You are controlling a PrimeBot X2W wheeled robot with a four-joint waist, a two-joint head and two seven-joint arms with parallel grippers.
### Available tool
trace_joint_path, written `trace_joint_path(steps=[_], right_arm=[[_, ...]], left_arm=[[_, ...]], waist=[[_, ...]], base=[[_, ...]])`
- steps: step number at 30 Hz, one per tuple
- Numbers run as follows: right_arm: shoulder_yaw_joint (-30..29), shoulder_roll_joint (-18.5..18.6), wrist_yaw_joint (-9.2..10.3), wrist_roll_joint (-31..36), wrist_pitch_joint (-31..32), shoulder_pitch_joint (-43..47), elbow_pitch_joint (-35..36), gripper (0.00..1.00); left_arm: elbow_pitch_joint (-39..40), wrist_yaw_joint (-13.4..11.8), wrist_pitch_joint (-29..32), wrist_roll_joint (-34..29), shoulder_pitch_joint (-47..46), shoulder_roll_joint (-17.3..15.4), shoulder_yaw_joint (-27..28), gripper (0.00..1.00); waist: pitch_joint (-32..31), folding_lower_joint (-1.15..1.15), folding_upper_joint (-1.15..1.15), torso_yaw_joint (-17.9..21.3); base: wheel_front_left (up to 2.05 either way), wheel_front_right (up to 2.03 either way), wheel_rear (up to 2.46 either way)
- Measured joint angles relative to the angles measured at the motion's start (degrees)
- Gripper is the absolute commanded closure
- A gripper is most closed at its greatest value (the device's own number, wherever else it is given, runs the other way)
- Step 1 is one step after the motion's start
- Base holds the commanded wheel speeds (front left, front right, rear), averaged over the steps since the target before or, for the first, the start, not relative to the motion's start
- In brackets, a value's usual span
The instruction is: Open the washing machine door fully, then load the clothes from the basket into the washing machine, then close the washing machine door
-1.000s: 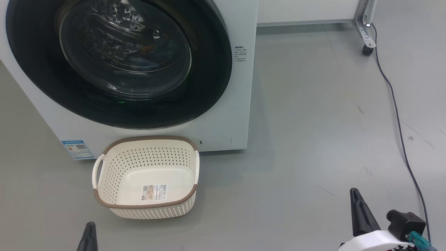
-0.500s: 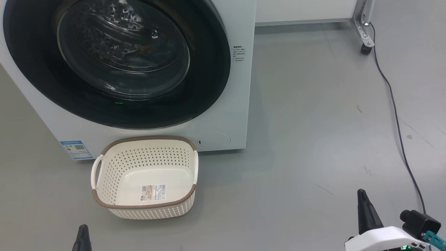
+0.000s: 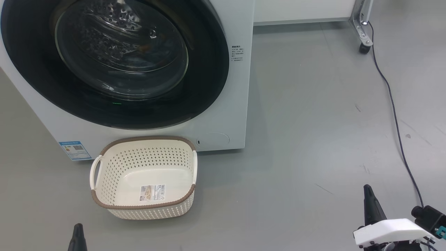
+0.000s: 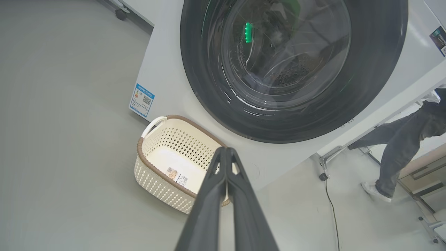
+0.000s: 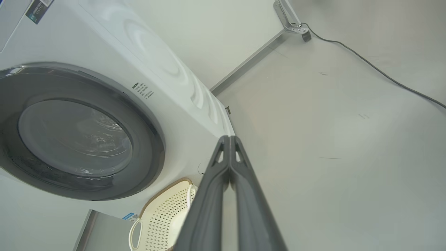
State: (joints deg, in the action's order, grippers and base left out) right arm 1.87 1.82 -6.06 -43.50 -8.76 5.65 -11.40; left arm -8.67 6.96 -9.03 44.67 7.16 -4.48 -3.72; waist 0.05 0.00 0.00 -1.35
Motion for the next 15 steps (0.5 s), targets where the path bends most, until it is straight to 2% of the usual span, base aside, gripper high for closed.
trace_joint_path(steps=[15], right_arm=[[-1.34, 0.62, -0.01, -11.70, 2.85, -1.68, -0.80, 1.00]], left_arm=[[-1.24, 0.00, 2.56, 11.45, -2.11, -0.10, 0.88, 1.00]], waist=[[0.04, 0.00, 0.00, 0.31]], base=[[0.00, 0.00, 0.00]])
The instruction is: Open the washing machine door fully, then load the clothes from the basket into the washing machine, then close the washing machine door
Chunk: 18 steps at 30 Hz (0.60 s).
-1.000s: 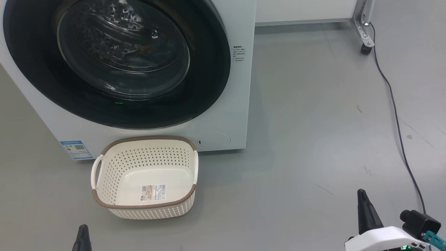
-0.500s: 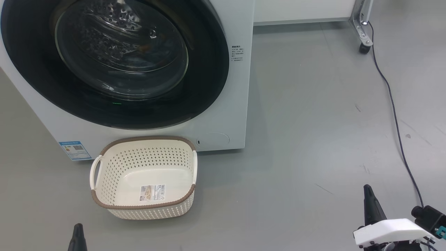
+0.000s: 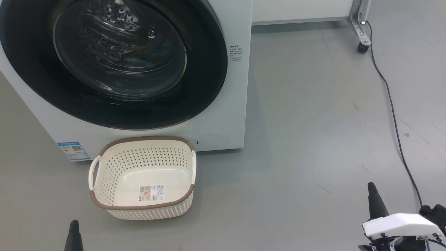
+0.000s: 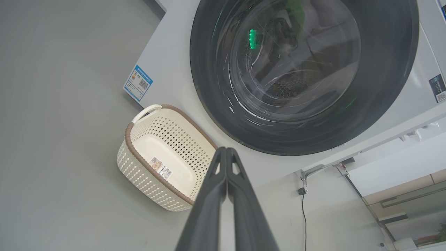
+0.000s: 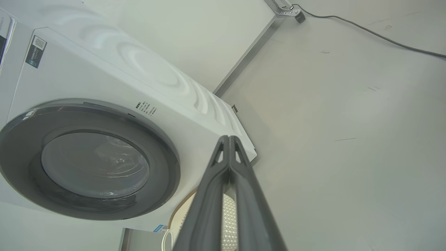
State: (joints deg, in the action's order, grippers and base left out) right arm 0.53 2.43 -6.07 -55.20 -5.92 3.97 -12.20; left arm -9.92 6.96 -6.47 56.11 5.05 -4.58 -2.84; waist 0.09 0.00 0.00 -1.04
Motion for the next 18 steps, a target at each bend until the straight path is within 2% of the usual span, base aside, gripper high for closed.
trace_joint_path(steps=[18], right_arm=[[-1.57, 0.82, -0.02, -13.92, 3.21, -2.40, -1.13, 1.00]], left_arm=[[-1.74, 0.00, 3.42, 13.91, -2.71, -0.08, 0.96, 1.00]], waist=[[0.03, 0.00, 0.00, 0.37]], base=[[0.00, 0.00, 0.00]])
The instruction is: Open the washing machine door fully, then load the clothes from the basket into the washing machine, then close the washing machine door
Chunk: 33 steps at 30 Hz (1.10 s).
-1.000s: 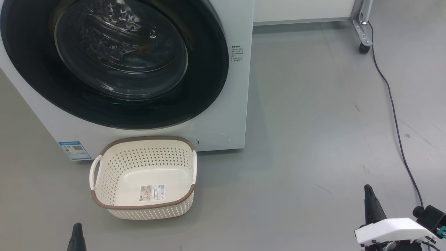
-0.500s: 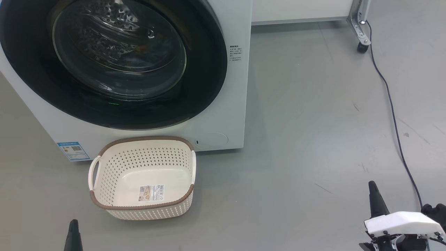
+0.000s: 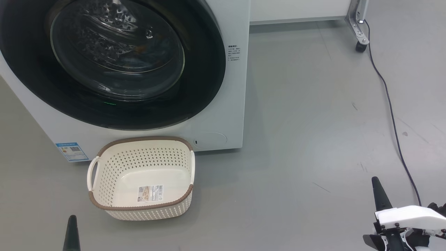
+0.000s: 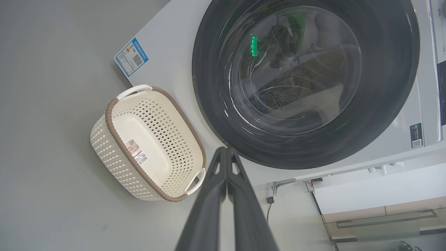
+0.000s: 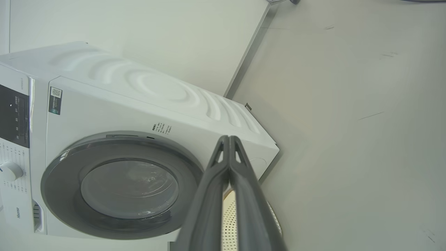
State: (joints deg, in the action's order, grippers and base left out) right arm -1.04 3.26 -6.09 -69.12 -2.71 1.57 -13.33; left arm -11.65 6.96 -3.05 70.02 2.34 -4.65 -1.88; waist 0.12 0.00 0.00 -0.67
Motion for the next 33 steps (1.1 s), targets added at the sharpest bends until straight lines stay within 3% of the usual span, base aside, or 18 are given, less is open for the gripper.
trace_joint_path(steps=[33], right_arm=[[-2.86, 0.99, -0.49, -25.31, 5.93, -4.49, -2.00, 1.00]], left_arm=[[-3.23, 0.00, 5.57, 24.97, -5.12, -0.01, 1.82, 1.00]], waist=[[0.06, 0.00, 0.00, 0.67]], base=[[0.00, 0.00, 0.00]])
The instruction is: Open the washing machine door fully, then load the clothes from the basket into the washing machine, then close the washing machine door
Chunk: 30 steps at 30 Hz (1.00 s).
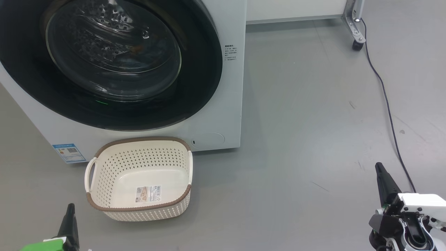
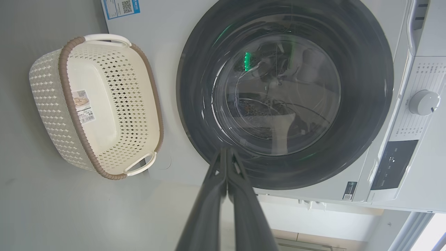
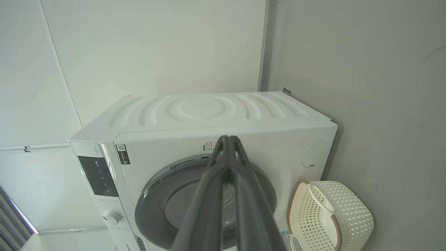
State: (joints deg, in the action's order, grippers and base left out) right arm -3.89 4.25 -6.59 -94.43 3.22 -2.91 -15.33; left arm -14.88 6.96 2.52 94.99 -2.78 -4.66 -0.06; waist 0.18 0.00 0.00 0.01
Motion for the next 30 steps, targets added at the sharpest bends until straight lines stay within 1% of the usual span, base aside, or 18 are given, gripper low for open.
trace_joint_path(steps=[30], right_arm=[[-0.18, 0.07, -0.01, -0.37, 0.08, -0.17, -0.51, 1.00]], left_arm=[[-0.47, 0.00, 0.31, 0.16, -0.28, 0.00, 0.15, 1.00]], waist=[[-0.02, 0.00, 0.00, 0.00]], base=[[0.00, 0.00, 0.00]])
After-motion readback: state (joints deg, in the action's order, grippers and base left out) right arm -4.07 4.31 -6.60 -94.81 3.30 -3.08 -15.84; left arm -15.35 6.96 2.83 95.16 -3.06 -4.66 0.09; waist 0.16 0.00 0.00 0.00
